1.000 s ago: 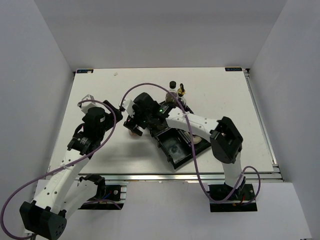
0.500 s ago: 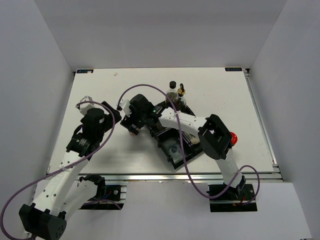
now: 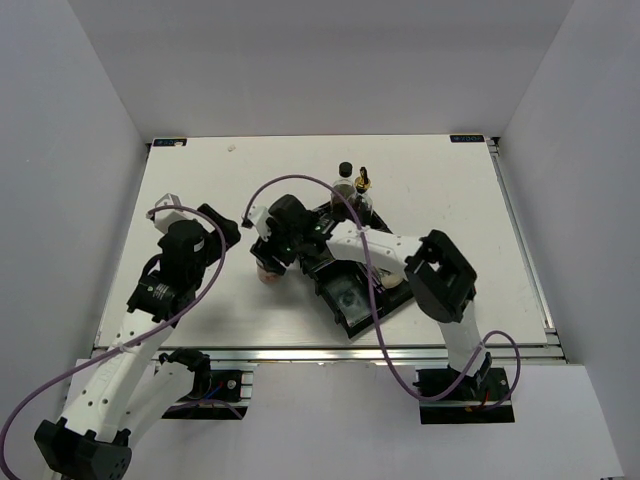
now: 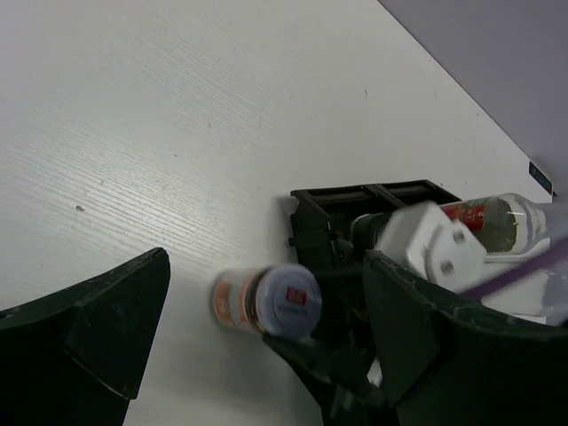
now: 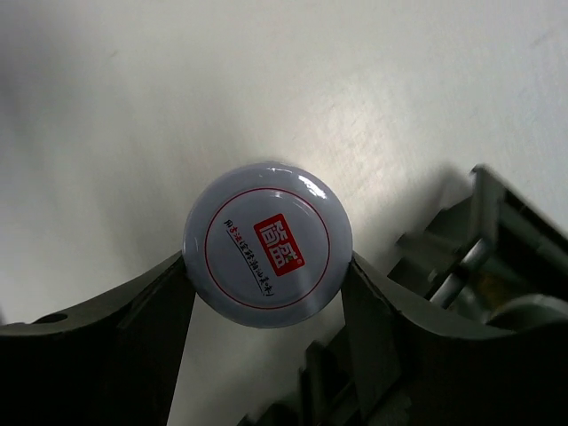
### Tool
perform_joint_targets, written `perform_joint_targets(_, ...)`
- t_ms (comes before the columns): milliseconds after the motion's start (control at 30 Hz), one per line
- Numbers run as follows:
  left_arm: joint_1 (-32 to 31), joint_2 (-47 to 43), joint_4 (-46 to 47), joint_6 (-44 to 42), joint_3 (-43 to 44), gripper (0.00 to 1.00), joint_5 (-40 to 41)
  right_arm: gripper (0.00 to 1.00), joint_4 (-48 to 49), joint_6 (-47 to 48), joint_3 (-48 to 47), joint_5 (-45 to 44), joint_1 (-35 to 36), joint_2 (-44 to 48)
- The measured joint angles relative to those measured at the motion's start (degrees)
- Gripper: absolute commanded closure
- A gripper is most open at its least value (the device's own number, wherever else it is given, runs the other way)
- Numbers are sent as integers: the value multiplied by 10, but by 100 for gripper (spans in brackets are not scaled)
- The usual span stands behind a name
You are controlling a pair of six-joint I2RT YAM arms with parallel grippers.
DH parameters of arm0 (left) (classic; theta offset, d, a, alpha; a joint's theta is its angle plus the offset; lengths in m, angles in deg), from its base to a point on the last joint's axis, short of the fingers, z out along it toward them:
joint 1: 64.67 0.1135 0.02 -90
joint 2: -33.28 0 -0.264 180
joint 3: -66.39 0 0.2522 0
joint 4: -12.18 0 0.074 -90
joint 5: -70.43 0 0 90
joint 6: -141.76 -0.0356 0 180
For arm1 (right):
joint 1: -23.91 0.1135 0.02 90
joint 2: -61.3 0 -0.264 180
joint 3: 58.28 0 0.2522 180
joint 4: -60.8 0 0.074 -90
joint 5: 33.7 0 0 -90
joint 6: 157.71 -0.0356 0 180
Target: Organize the condiment bottles
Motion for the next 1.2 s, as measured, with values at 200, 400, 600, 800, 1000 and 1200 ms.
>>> perform_joint_targets(200, 3, -9, 2, 4, -5, 2, 4, 94, 3, -17, 132, 36, 14, 145)
perform_joint_targets(400, 3, -11, 3, 4, -8, 2, 2, 96, 33, -53, 252, 47, 23, 339)
perform_joint_targets(600, 3, -11, 8, 4, -13, 2, -1, 97, 9, -104, 328, -67, 23, 477)
perform_joint_targets(800, 3, -9, 13, 4, -14, 2, -2, 97, -42, -146, 373, -202, 17, 503)
perform_joint_targets(1000, 3, -6, 15, 4, -14, 2, -2, 96, -69, -172, 400, -244, -2, 486)
perform_joint_targets(1200, 3, -6, 14, 4, -15, 2, -2, 94, -37, -182, 401, -247, -12, 439)
